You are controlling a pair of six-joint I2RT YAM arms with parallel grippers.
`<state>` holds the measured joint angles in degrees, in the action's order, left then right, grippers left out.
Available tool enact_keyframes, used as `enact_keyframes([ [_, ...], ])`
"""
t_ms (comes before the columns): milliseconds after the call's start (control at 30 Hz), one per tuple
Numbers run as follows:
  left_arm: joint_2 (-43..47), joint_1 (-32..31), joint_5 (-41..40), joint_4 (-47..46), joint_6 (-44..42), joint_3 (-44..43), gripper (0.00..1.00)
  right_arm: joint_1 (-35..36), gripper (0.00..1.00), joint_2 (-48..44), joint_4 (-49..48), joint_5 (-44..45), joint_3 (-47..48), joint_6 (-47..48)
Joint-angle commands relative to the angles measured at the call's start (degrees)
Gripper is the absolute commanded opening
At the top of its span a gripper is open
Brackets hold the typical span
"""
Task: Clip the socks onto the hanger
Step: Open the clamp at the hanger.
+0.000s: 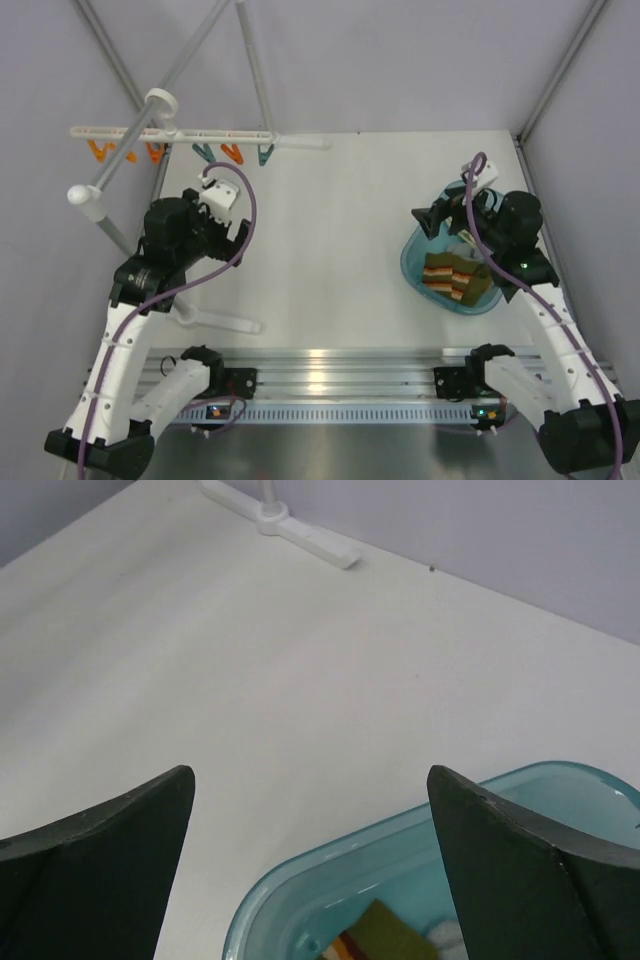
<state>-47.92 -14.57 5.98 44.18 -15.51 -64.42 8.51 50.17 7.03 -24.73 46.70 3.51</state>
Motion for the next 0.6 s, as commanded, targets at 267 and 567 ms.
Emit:
enact_keyframes([
  [267,-0.78,-0.11,19.14,-21.74,11.45,-5.02,0.95,7.12,1.0,8.09,-34.08,-6.3,-3.81,-8.6],
  [567,-5.86,-0.2,22.5,-39.25,16.04,-7.65,0.92,16.79,0.94,26.26,-55.88,-7.88,3.21,-8.26],
])
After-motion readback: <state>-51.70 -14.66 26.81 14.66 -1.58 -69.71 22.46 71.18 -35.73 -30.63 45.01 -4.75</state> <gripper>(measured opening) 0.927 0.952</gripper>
